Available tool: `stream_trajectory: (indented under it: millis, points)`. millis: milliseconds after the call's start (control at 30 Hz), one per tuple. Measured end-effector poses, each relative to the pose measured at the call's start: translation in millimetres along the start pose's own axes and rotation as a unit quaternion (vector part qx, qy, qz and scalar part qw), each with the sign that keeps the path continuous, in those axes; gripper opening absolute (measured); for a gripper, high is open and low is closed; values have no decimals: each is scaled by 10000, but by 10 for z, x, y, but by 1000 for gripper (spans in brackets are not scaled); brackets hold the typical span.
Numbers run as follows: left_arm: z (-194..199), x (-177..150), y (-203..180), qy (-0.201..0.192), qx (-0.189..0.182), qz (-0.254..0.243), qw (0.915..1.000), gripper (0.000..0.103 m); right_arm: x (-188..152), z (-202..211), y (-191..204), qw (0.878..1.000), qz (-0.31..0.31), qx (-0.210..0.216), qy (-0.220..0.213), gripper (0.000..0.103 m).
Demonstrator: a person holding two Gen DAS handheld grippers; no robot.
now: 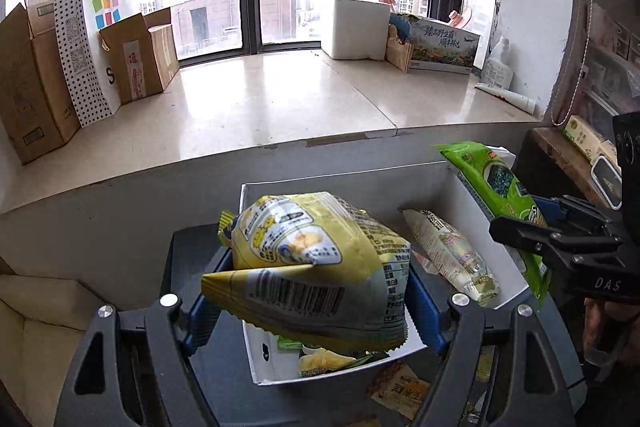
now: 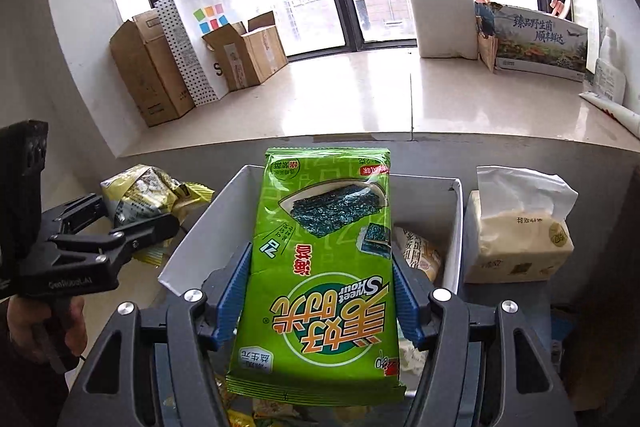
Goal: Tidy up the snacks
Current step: 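Drop both held packets into the white box and open both tools, then grasp Lay's cracker bag with right tool while left tool grasps cookie packet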
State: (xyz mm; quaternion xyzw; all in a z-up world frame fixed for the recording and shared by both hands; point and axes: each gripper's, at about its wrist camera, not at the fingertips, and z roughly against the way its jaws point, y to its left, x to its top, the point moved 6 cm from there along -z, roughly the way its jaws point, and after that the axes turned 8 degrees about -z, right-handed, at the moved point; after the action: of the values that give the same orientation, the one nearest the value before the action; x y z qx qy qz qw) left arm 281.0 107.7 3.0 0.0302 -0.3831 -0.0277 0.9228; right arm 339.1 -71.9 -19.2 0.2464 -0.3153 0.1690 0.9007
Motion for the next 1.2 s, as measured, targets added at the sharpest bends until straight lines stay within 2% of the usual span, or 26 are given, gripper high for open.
stream_trajectory:
  millis: [67,100,133,200,500,600,733,833,900,1067,1133,1200]
  points:
    - [-131,-17,-21,111,22,-83,9999,87,65,-134,-91,9998,-110,-146,-8,82]
    - [-186,-43,-38,179,-8,-107,9998,90,74,-204,-128,9996,-186,-203,83,94]
    - [-220,-71,-53,197,-29,-123,9997,100,72,-252,-160,9992,-266,-231,172,98]
    - [-224,-110,-80,145,3,-188,9997,103,50,-266,-209,9988,-393,-242,174,103]
    - [-54,-156,-114,31,-52,-199,9998,103,-17,-44,-241,9986,-531,-35,-44,103]
    - [102,-160,-96,-38,-39,-142,9999,103,-7,118,-205,9981,-587,59,-149,103]
    - [466,-286,-153,-315,-96,-186,9993,103,-92,502,-72,9978,-378,335,-425,103]
    - [727,-485,-318,-388,-34,-434,9983,103,-372,823,55,9951,-272,813,-502,103]
    - [902,-682,-449,-461,-111,-504,9976,103,-675,1007,128,9936,-197,1004,-487,103]
    - [1109,-1281,-708,-407,-419,-271,9979,103,-1466,1235,139,9935,-132,1016,-498,103]
    - [1143,-1514,-752,-365,-407,-37,9985,103,-1756,1188,99,9942,-271,1010,-255,103]
    - [1158,-1726,-809,-311,-586,197,9976,103,-2003,1168,56,9954,-307,910,-55,103]
